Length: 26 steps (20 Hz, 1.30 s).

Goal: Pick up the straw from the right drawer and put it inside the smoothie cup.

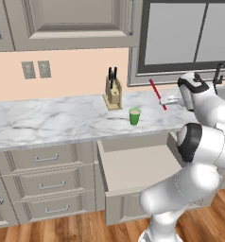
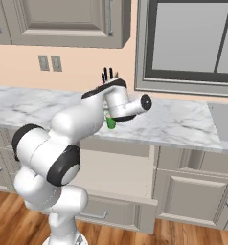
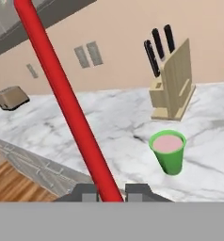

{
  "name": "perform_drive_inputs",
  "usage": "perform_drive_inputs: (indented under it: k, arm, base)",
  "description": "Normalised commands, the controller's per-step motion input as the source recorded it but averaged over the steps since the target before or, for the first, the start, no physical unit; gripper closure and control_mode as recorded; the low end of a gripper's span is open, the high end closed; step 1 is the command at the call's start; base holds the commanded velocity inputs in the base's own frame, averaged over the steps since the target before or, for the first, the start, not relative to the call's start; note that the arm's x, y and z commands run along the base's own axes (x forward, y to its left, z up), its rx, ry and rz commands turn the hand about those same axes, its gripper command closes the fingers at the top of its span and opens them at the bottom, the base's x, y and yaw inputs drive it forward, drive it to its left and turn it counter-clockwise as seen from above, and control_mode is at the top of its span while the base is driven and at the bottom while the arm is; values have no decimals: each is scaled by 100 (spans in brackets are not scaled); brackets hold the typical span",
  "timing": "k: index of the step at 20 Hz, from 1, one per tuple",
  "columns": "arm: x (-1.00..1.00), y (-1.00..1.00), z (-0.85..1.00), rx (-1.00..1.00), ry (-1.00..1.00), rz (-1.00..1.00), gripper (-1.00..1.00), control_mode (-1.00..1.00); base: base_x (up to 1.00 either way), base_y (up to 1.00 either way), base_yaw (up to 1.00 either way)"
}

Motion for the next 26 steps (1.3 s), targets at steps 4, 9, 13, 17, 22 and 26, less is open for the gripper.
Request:
perform_drive_inputs:
  k: [4, 9, 13, 17, 22, 26]
  arm:
    - [1, 46, 0, 0, -22, 2, 100, -100]
    - [11, 46, 0, 0, 0, 0, 100, -100]
    - [27, 30, 0, 0, 0, 0, 100, -100]
    - [26, 19, 0, 0, 0, 0, 100, -100]
    - [28, 2, 0, 8, 0, 0, 100, -100]
    - [31, 0, 0, 16, 0, 0, 100, -100]
  base:
    - [0, 0, 0]
    - [0, 0, 0]
    - [0, 0, 0]
    - [0, 0, 0]
    - [0, 0, 0]
    - [0, 0, 0]
